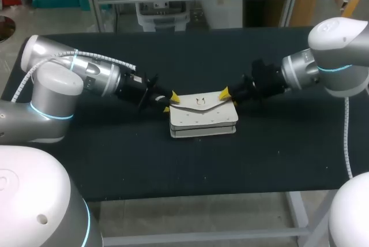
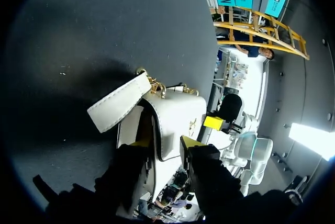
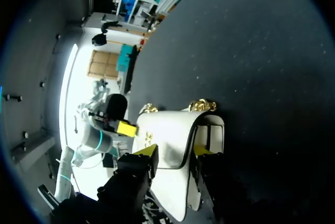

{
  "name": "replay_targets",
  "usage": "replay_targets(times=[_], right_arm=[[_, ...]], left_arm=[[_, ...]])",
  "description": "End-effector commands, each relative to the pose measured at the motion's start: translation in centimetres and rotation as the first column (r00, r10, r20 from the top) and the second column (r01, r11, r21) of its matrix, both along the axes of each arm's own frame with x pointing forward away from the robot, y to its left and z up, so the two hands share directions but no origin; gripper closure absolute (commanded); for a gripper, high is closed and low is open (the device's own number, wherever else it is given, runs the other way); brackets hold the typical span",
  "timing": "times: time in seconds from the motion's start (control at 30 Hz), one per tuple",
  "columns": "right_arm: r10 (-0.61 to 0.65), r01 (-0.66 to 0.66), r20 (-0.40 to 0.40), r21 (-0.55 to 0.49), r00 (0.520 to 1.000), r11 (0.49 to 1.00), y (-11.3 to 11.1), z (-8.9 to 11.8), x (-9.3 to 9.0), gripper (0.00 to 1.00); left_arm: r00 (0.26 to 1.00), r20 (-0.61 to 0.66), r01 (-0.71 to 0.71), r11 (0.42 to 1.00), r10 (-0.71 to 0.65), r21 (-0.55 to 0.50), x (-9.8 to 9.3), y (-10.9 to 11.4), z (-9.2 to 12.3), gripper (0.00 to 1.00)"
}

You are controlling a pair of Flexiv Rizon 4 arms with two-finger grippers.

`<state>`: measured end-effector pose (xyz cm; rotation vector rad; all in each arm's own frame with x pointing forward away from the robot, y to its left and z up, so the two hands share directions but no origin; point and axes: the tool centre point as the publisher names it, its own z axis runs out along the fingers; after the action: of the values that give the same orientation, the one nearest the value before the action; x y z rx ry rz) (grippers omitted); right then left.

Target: Pick up the bag, open it, inspect its contents, close it, and place it on the opposite side

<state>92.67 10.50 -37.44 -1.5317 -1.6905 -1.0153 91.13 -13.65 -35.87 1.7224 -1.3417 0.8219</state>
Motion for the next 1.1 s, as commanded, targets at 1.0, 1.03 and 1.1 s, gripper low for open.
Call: replay_targets(times=[1.0, 1.03, 1.1], right_arm=[[-0.013, 0.013, -0.049, 0.007, 0.999, 1.0, 0.3, -0.9, -0.4, 1.0], [-0.012, 0.012, -0.049, 0.007, 0.999, 1.0, 0.3, -0.9, -0.4, 1.0], [-0.008, 0.008, -0.051, 0.005, 0.999, 1.0, 0.3, -0.9, -0.4, 1.0]], left_arm=[[0.999, 0.001, -0.047, 0.999, 0.047, 0.001, 0.1, -0.6, -1.0, 1.0], [0.999, 0.0, -0.048, 0.999, 0.048, 0.002, 0.1, -0.6, -1.0, 1.0], [0.999, -0.002, -0.044, 0.999, 0.044, 0.006, 0.0, -0.5, -1.1, 1.0]])
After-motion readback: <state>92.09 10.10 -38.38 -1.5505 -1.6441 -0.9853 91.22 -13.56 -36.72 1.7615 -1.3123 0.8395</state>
